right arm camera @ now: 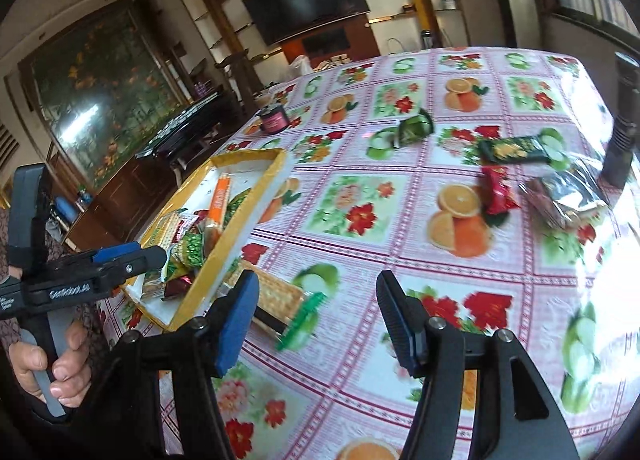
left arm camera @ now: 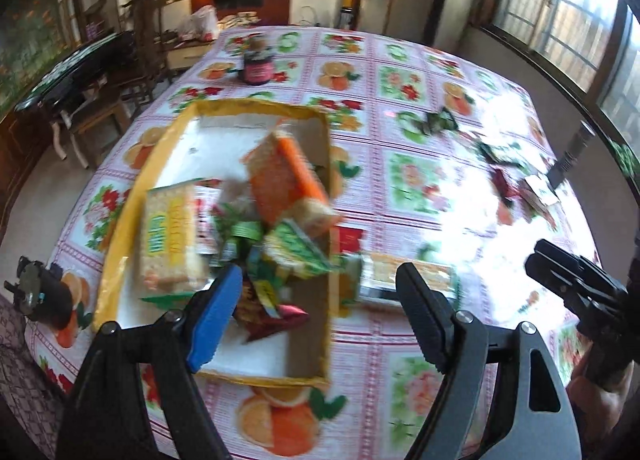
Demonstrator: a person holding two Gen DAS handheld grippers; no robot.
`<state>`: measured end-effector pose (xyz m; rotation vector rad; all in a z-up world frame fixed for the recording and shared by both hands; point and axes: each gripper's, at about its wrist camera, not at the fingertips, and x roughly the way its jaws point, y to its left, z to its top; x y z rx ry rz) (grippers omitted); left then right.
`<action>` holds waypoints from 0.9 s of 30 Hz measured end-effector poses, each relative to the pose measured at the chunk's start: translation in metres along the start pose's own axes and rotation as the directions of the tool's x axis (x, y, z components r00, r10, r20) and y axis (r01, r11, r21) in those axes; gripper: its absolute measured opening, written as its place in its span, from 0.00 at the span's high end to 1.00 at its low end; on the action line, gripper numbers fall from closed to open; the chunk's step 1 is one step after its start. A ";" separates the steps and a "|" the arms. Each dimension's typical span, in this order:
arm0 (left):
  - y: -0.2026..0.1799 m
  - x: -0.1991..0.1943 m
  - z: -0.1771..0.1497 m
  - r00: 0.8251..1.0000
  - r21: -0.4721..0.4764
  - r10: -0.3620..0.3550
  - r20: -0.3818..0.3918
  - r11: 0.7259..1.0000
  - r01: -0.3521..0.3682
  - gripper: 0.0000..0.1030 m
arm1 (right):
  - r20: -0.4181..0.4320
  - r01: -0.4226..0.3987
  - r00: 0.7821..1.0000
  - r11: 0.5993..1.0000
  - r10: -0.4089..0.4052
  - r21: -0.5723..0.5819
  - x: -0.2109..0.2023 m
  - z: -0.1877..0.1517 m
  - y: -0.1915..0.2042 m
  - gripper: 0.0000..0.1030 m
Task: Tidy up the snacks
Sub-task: 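Move both tools back over the snack pile, then lower left tool over green-edged cracker pack while right tool approaches silver foil bag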
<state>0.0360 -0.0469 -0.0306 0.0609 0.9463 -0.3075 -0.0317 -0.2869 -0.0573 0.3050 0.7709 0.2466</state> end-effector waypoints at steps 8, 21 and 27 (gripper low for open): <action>-0.041 0.000 -0.009 0.998 0.097 -0.060 -0.025 0.993 0.062 0.19 | 0.020 0.044 0.999 0.997 -0.045 0.057 -0.020 -0.010 -0.028 0.38; -0.079 0.021 -0.024 0.987 0.152 -0.116 -0.112 0.979 0.132 0.19 | 0.035 0.102 0.994 0.986 -0.107 0.130 -0.036 -0.020 -0.061 0.35; -0.081 0.027 -0.026 0.983 0.149 -0.127 -0.136 0.978 0.147 0.18 | 0.032 0.130 0.990 0.980 -0.136 0.151 -0.035 -0.019 -0.071 0.35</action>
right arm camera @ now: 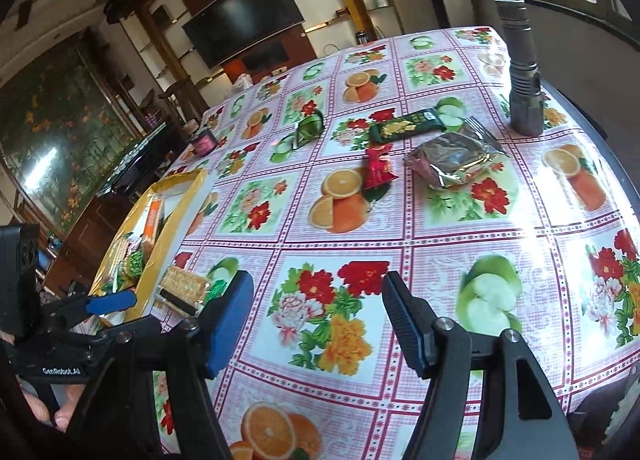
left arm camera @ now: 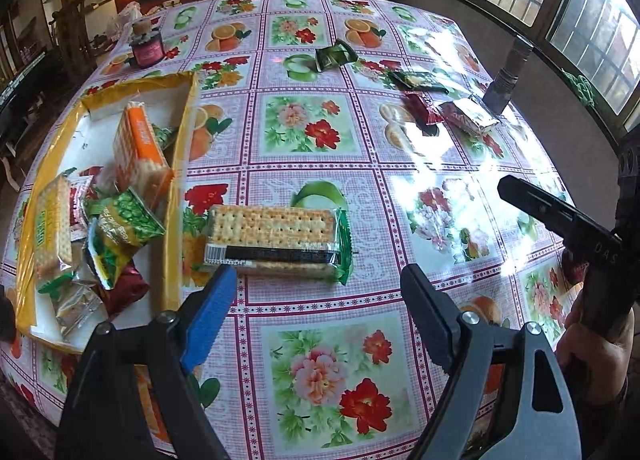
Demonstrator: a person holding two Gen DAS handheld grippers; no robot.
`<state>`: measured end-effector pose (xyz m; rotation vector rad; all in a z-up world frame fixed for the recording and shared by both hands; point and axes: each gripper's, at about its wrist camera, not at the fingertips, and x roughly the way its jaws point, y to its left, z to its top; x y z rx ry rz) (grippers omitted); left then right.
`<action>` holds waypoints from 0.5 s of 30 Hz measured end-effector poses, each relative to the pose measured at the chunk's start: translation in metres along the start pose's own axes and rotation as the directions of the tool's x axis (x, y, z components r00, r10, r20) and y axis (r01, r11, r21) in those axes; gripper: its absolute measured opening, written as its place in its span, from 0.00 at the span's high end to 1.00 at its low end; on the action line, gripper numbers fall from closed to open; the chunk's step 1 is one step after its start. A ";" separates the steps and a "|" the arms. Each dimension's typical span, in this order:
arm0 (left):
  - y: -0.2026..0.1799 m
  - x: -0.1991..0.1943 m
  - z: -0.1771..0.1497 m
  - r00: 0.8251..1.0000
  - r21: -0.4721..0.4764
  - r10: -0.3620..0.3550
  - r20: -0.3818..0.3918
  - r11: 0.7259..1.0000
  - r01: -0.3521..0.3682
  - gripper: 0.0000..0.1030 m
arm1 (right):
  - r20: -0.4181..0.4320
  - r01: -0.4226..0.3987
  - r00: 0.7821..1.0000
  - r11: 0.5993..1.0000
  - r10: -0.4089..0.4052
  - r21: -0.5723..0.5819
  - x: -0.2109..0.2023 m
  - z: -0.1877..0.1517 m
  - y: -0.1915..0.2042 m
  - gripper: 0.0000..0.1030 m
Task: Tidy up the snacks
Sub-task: 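Lower left tool over green-edged cracker pack while right tool approaches silver foil bag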
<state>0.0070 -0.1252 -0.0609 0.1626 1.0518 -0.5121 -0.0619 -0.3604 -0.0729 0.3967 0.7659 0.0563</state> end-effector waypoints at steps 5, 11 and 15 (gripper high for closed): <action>0.007 0.007 -0.004 1.000 -0.034 -0.009 -0.022 0.999 0.008 0.18 | -0.002 0.013 1.000 1.000 -0.013 0.013 0.002 0.001 -0.004 0.35; 0.005 0.012 -0.011 0.996 -0.043 -0.057 -0.062 0.998 0.054 0.18 | 0.003 0.003 1.000 1.000 -0.003 0.020 0.003 0.002 -0.008 0.35; 0.000 0.022 -0.010 0.994 -0.035 -0.070 -0.089 0.997 0.067 0.18 | -0.001 0.000 1.000 1.000 0.000 0.025 0.006 0.005 -0.012 0.35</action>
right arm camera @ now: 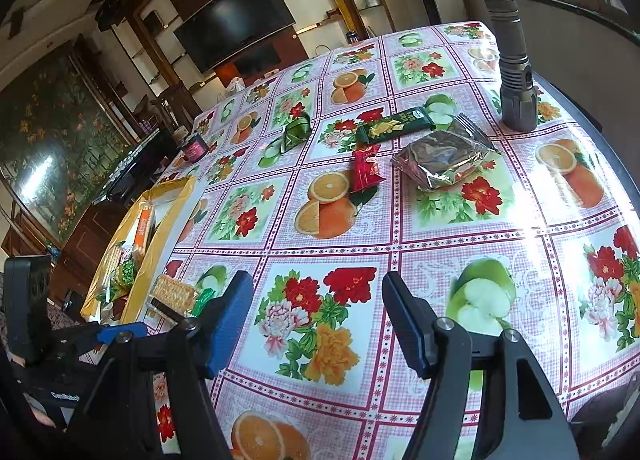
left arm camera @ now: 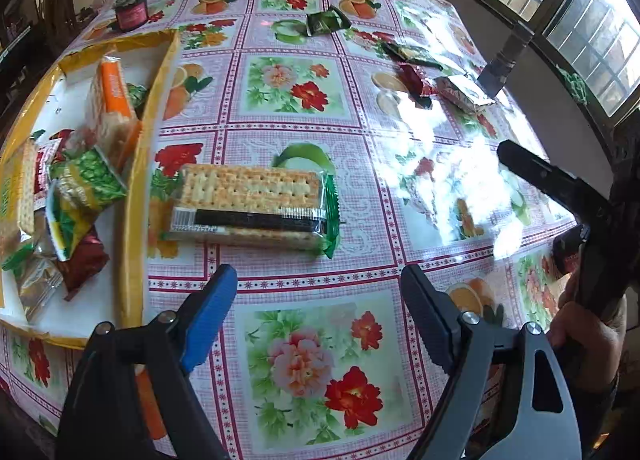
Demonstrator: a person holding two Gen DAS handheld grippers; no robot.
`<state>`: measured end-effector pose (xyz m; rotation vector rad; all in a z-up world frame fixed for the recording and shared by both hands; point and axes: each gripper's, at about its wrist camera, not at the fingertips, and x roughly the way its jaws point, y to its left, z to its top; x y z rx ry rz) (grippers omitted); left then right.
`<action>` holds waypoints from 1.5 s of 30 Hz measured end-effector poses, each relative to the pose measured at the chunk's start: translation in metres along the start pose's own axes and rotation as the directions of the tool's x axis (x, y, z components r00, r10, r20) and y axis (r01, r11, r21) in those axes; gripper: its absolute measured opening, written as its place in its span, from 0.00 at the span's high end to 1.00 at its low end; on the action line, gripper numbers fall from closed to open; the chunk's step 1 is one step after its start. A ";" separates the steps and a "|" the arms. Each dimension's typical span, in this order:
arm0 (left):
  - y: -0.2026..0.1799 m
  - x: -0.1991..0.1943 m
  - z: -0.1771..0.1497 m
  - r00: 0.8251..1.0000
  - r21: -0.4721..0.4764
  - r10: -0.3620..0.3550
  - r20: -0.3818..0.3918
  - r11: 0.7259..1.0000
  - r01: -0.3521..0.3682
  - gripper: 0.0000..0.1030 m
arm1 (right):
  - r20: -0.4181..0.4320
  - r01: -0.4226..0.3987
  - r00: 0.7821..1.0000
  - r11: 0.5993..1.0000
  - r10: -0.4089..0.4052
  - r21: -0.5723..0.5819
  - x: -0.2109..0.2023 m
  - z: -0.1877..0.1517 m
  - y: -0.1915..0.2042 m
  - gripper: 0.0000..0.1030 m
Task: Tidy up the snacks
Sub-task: 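Lower left tool over green-edged cracker pack while right tool approaches silver foil bag, then grasp green-edged cracker pack with left tool while right tool grasps silver foil bag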
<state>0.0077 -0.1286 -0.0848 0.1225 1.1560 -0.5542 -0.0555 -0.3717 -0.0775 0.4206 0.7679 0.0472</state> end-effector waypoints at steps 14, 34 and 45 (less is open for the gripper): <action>-0.004 0.057 0.081 0.999 -0.010 0.009 -0.032 1.000 -0.010 0.15 | 0.014 0.016 1.000 1.000 -0.017 0.027 0.003 0.013 -0.016 0.34; 0.003 0.068 0.103 0.999 -0.086 -0.026 -0.025 0.996 0.024 0.13 | -0.019 0.255 0.966 0.940 -0.258 0.225 0.077 0.084 -0.079 0.34; -0.002 0.073 0.108 0.999 -0.002 0.048 0.018 0.999 -0.048 0.24 | -0.038 0.330 0.944 0.939 -0.328 0.098 0.099 0.102 -0.073 0.34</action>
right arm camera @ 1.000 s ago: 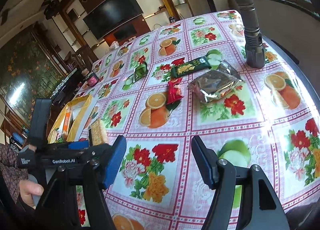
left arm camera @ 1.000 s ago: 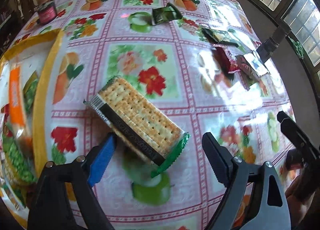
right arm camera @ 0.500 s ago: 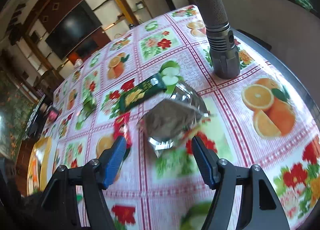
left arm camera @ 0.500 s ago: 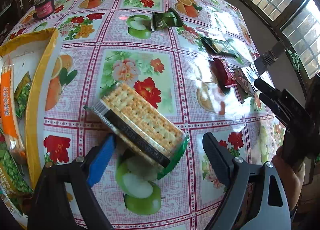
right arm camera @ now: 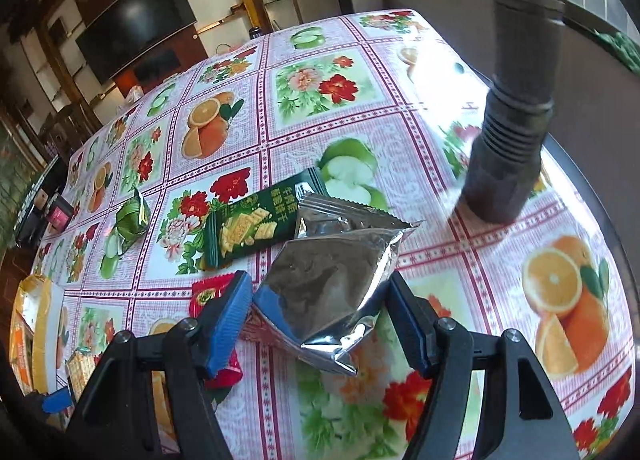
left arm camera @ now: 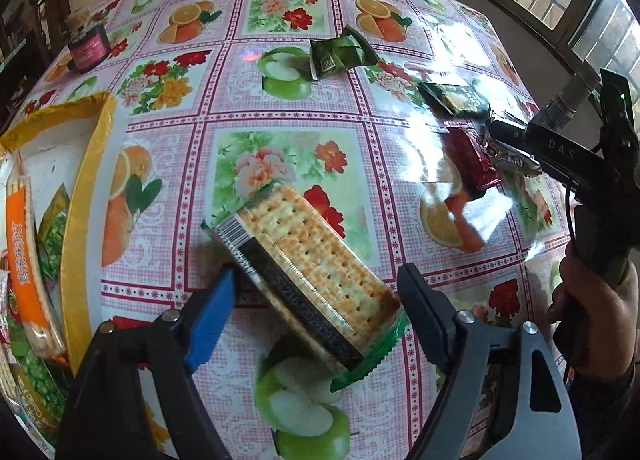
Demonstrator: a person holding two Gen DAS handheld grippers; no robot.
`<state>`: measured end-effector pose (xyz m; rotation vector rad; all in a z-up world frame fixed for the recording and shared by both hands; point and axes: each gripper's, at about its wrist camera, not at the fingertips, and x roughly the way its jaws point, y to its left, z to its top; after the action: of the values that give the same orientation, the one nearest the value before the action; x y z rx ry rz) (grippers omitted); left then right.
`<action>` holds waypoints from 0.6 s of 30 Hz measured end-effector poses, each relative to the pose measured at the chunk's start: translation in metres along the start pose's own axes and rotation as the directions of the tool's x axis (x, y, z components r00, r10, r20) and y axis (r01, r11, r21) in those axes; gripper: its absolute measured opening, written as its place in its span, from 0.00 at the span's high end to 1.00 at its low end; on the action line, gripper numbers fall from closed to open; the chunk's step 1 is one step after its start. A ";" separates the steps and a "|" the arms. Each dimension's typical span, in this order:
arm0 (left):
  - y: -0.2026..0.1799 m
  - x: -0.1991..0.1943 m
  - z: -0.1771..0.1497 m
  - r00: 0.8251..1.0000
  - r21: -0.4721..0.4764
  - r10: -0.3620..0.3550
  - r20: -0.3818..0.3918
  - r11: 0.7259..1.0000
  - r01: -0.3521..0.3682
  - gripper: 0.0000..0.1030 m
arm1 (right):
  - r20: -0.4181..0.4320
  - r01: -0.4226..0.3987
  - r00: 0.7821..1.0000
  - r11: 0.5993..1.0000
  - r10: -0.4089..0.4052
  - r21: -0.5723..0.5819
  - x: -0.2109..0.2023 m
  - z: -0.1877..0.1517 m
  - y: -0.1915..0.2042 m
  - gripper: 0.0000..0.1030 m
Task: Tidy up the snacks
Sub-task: 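Grasp green-edged cracker pack with left tool while right tool grasps silver foil bag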
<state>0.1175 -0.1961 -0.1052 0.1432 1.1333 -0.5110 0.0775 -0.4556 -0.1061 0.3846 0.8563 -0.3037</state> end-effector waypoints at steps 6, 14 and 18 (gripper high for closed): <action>0.013 0.001 0.011 0.995 -0.118 -0.088 -0.038 0.989 0.083 0.15 | 0.004 -0.028 1.000 0.999 0.027 0.041 0.001 0.005 -0.003 0.33; -0.003 0.012 0.016 0.998 -0.058 0.059 -0.029 0.996 -0.061 0.11 | -0.005 0.105 0.994 0.986 -0.107 -0.128 0.011 0.002 0.026 0.28; -0.013 0.016 0.008 0.990 0.031 0.142 0.001 0.989 -0.142 0.13 | -0.005 0.118 0.993 0.974 -0.121 -0.196 0.011 -0.002 0.032 0.34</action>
<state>0.1238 -0.2159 -0.1143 0.2490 1.1077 -0.4022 0.0959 -0.4274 -0.1089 0.1532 0.9190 -0.3250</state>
